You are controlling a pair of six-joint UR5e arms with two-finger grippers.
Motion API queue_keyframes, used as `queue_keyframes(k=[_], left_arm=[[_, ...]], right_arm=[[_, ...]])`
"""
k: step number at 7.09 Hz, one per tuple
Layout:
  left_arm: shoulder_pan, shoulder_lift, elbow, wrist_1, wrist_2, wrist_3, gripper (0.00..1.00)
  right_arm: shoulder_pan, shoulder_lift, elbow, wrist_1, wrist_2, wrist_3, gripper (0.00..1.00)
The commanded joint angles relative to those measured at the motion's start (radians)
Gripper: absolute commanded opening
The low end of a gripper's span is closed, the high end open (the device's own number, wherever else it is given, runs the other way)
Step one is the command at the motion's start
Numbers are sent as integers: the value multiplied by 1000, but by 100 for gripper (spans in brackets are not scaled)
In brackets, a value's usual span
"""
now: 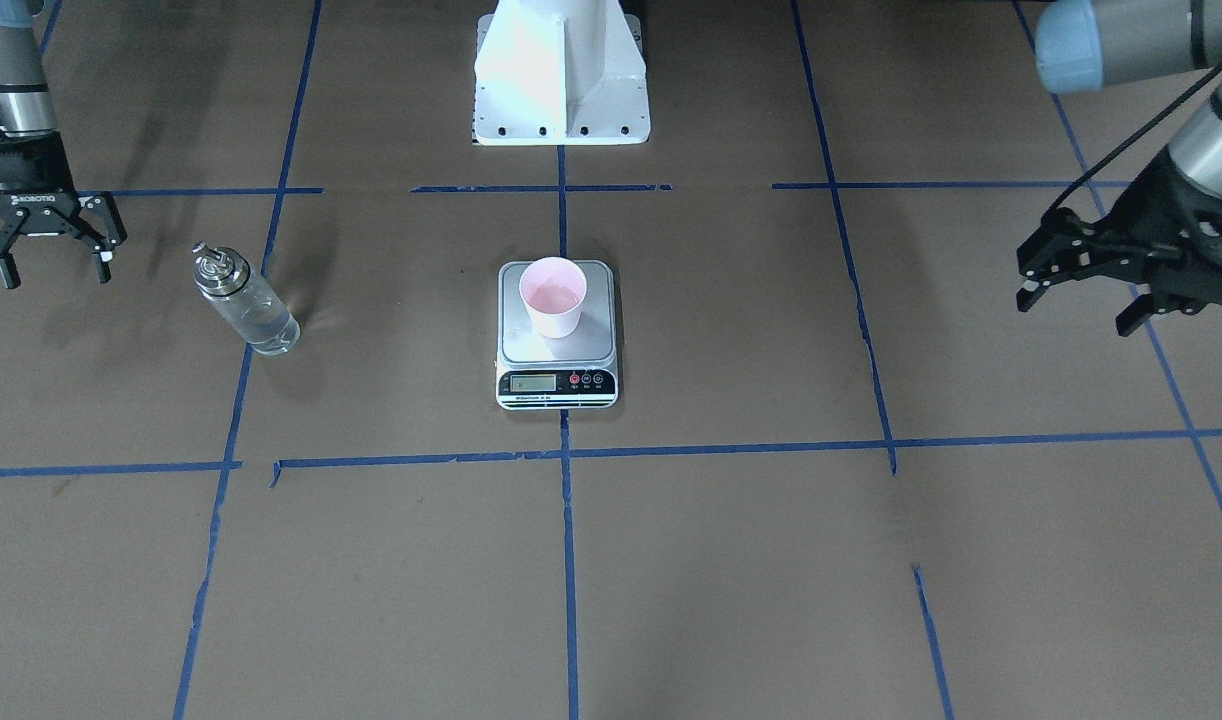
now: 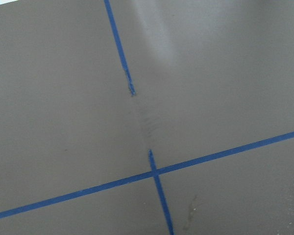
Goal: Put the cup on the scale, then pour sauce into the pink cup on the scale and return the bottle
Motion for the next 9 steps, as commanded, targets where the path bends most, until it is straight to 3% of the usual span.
queue_keyframes(k=[1,2,3,5,6,7,8,9], left_arm=[[-142,66,121,-5,-41,268,100],[-208,66,250,-46,-45,418,100],[-220,66,345,-128,-71,447,100],[-219,63,485,-273,-73,441,100],[-219,59,496,-279,-72,432,100],[-218,54,528,-279,-72,397,100],[-219,63,524,-275,-70,319,100],[-228,80,515,-264,-116,279,100]], right_arm=[[423,111,-116,-10,459,-295,100],[621,199,-217,-48,668,-390,100],[762,287,-272,-169,814,-522,100],[889,452,-274,-531,848,-769,100],[932,535,-271,-745,872,-858,100],[987,618,-266,-1024,960,-987,100],[1026,601,-263,-1141,1007,-1119,100],[1026,587,-277,-1219,1072,-1122,100]])
